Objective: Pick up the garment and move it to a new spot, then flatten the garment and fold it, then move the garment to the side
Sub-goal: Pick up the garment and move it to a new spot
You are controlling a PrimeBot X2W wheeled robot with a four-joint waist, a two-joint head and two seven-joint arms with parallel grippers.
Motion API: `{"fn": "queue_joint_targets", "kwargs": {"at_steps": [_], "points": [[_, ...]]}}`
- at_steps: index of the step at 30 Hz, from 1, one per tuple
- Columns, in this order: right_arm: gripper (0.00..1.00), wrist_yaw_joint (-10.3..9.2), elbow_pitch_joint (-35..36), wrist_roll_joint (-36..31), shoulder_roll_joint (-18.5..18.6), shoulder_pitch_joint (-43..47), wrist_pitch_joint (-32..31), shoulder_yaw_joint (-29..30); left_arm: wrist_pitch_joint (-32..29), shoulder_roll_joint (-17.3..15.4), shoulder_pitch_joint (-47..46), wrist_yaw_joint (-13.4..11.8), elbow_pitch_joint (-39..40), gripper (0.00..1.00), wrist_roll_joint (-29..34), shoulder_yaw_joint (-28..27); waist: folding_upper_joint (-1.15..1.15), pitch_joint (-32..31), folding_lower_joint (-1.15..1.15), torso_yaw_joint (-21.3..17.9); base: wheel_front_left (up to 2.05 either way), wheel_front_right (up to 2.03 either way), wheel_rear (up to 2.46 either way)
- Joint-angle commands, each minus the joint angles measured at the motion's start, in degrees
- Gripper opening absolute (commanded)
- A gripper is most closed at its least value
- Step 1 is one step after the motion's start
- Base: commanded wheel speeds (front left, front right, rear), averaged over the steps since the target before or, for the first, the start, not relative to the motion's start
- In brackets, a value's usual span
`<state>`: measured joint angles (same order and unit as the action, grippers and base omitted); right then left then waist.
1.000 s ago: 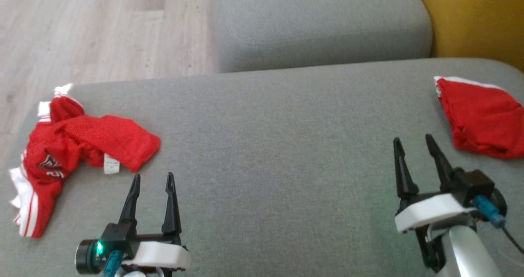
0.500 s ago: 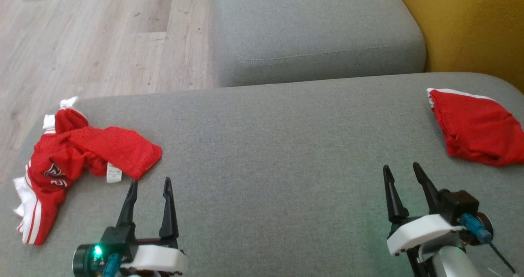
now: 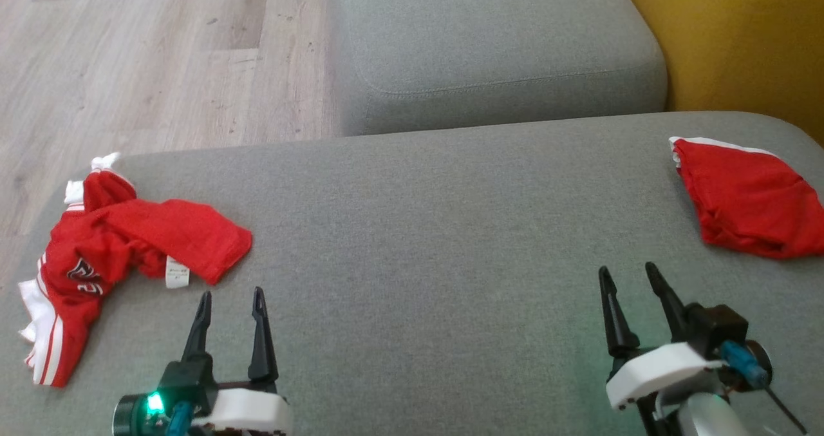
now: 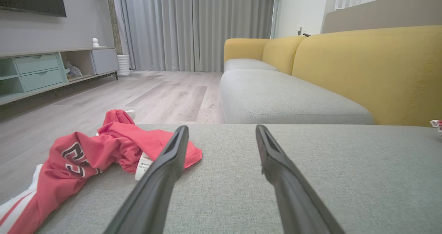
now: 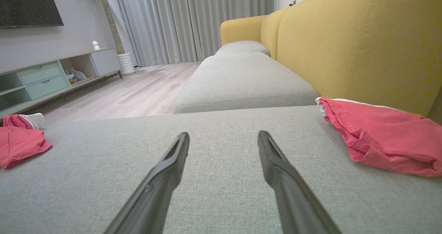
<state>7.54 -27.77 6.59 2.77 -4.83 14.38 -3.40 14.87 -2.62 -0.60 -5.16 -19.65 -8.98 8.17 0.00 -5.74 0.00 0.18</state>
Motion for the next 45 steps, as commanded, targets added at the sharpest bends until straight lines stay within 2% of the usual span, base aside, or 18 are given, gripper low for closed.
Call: {"fn": "queue_joint_targets", "kwargs": {"at_steps": [1,7,15,27,30,35,40,45], "points": [[1.0,-0.05,1.44,0.26,0.11,-0.85,0.62,-1.78,0.13,-0.26,-1.52,-0.56,1.47,1.0,0.17,-1.93,0.0,-0.01,0.0,0.12,0.0,0.0,0.0],[1.0,-0.05,-1.07,2.66,0.11,-1.26,0.62,-2.27,0.13,-0.26,-1.05,-0.87,1.46,1.0,-0.21,-2.04,0.0,0.02,0.0,2.05,0.0,0.0,0.0],[1.0,-0.05,0.21,4.61,0.11,-1.33,0.62,-2.63,0.13,-0.26,-0.48,-0.66,3.16,1.0,0.98,-3.21,0.0,0.54,0.0,7.21,0.0,0.0,0.0],[1.0,-0.05,0.69,4.33,0.11,-0.43,0.62,-5.49,0.13,-0.26,1.37,-0.91,4.08,1.0,3.37,-5.8,0.0,0.25,0.0,17.35,0.0,0.0,0.0],[1.0,-0.05,0.88,4.5,0.11,-0.13,0.62,-4.62,0.13,-0.26,1.81,-0.37,4.03,1.0,3.98,-6.79,0.0,0.37,0.0,21.2,0.0,0.0,0.0],[1.0,-0.05,1.55,3.97,0.11,0.03,0.62,-1.62,0.13,-0.26,1.64,-0.32,5.48,1.0,5.01,-8.23,0.0,1.64,0.0,24.68,0.0,0.0,0.0],[1.0,-0.05,2.21,1.45,0.1,0.08,0.62,0.97,0.13,-0.26,0.43,-1.32,7.86,1.0,4.87,-9.89,0.0,4.59,0.0,26.21,0.0,0.0,0.0],[1.0,-0.05,4.1,-2.22,1.47,-1.45,0.62,2.63,0.13,-1.22,-4.94,-0.42,10.13,1.0,5.7,-11.57,0.0,10.76,0.0,25.24,0.0,0.0,0.0]]}}
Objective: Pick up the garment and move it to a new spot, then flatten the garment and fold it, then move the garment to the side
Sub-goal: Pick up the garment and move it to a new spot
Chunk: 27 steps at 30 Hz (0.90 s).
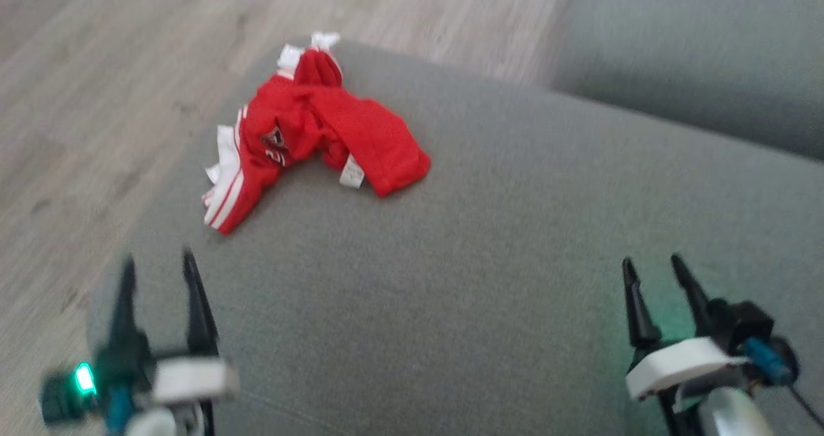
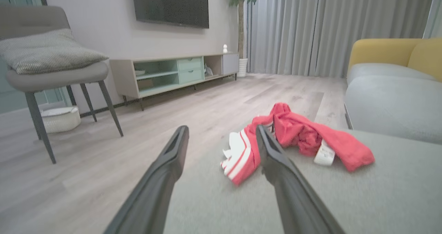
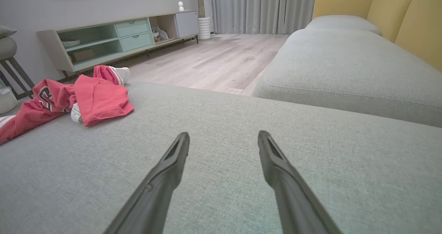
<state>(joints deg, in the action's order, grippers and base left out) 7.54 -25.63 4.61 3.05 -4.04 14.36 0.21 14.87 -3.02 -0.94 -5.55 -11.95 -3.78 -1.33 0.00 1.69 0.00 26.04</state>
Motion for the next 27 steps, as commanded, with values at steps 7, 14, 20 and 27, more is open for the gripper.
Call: {"fn": "queue_joint_targets", "kwargs": {"at_steps": [7,14,20,27], "points": [[1.0,-0.05,4.87,-2.45,8.47,-7.27,0.63,-1.31,0.13,-4.64,-24.08,3.87,-2.63,1.0,0.93,-2.44,0.0,13.84,0.0,-2.71,0.0,0.0,0.0],[1.0,-0.05,7.08,-3.11,15.96,-12.16,0.63,-2.6,-4.49,-7.25,-48.11,7.4,-27.9,1.0,-2.43,-2.91,0.0,23.53,0.0,-5.36,0.0,0.0,0.0],[1.0,-0.05,7.75,-3.12,17.83,-14.93,0.63,-3.39,-12.01,-9.38,-56.44,8.28,-46.72,1.0,-3.27,-2.78,0.0,28.38,0.0,-8.86,0.0,0.0,0.0],[1.0,-0.05,8.47,-3.71,17.68,-14.65,0.63,-2.08,-13.91,-9.06,-57.18,9.06,-56.94,0.36,-4.62,-2.92,0.0,30.18,0.0,-9.88,0.0,0.0,0.0]]}}
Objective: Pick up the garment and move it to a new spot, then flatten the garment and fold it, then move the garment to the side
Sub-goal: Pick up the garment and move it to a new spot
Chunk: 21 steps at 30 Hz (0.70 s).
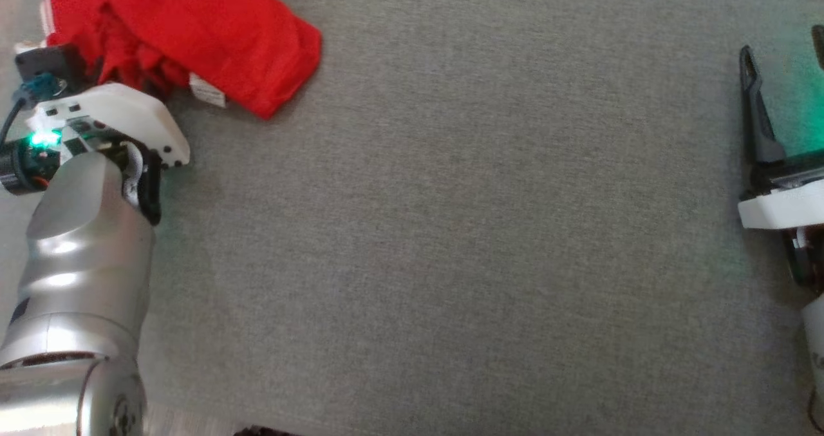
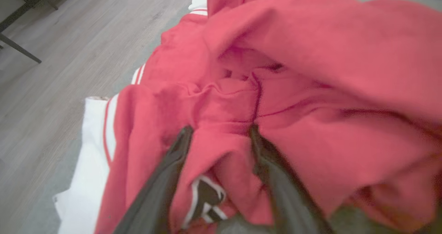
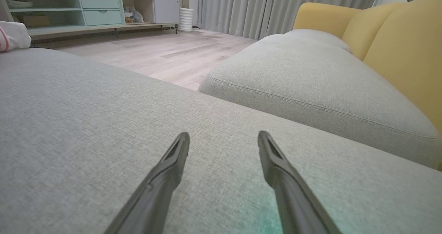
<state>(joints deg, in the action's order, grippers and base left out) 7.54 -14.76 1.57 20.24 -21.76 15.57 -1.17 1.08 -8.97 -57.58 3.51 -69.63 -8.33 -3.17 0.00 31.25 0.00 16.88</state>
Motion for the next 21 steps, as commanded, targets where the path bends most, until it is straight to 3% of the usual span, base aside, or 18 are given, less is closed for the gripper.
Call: {"fn": "queue_joint_targets", "kwargs": {"at_steps": [1,9,15,21], "points": [[1.0,-0.05,-2.45,-0.8,0.29,3.16,-0.57,-0.56,0.69,-3.09,-0.48,0.25,0.2,0.0,-0.32,-1.14,0.0,0.44,0.0,-0.78,0.0,0.0,0.0],[1.0,-0.05,-3.54,-1.63,-4.42,2.89,-0.57,-1.54,12.51,-8.3,-3.5,-1.66,2.31,0.0,3.61,2.36,0.0,-7.14,0.0,-2.81,0.0,0.0,0.0],[1.0,-0.05,-3.95,-1.53,-10.06,4.46,-0.57,-2.53,13.84,-10.59,-8.35,-0.22,9.47,0.0,7.09,6.45,0.0,-16.51,0.0,-6.93,0.0,0.0,0.0],[1.0,-0.05,-3.0,-1.34,-14.73,7.89,-0.57,-1.57,13.9,-11.05,-10.72,1.66,18.01,0.0,10.12,11.31,0.0,-25.02,0.0,-14.12,0.0,0.0,0.0]]}}
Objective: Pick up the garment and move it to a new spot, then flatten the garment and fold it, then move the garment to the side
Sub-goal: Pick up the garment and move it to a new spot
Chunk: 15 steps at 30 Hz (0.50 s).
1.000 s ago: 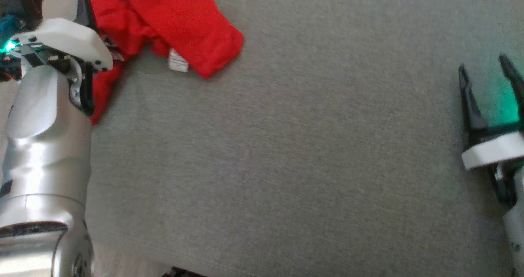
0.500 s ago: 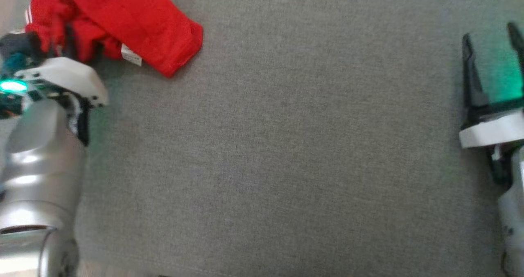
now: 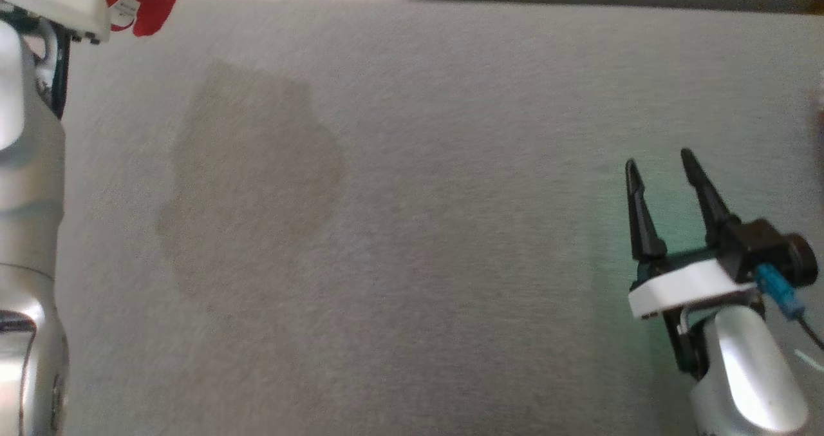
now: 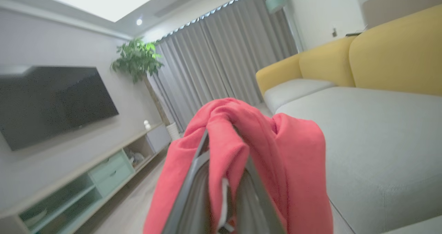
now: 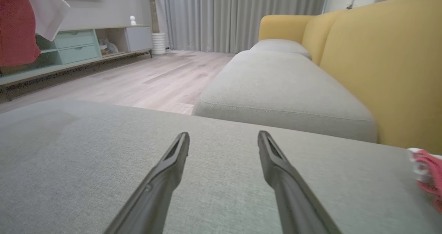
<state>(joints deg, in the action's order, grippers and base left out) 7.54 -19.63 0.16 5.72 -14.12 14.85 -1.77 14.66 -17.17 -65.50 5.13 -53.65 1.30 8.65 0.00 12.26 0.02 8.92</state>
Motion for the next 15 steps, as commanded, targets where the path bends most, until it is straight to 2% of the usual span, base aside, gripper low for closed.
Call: {"fn": "queue_joint_targets", "kwargs": {"at_steps": [1,8,9,15], "points": [[1.0,-0.05,2.2,0.13,-0.67,0.84,0.15,-0.88,0.32,-2.69,-2.98,0.3,3.02,0.0,0.8,0.26,0.0,-7.09,-0.02,-7.43,0.0,0.0,0.0],[1.0,-0.05,3.75,-0.59,-2.35,3.03,0.15,-0.5,-1.72,-1.39,-0.86,1.71,8.95,0.0,2.15,5.93,0.0,-10.4,-0.02,-16.38,0.0,0.0,0.0],[1.0,-0.05,3.97,-0.67,-2.57,2.93,0.15,-0.85,-2.9,-0.61,1.79,1.9,10.05,0.0,1.85,7.39,0.0,-10.28,-0.02,-19.02,0.0,0.0,0.0],[1.0,-0.05,4.74,0.71,-2.8,2.87,0.15,-1.73,-3.91,4.81,14.13,2.21,13.3,0.0,-1.53,11.67,0.0,-7.42,-0.02,-25.03,0.0,0.0,0.0]]}}
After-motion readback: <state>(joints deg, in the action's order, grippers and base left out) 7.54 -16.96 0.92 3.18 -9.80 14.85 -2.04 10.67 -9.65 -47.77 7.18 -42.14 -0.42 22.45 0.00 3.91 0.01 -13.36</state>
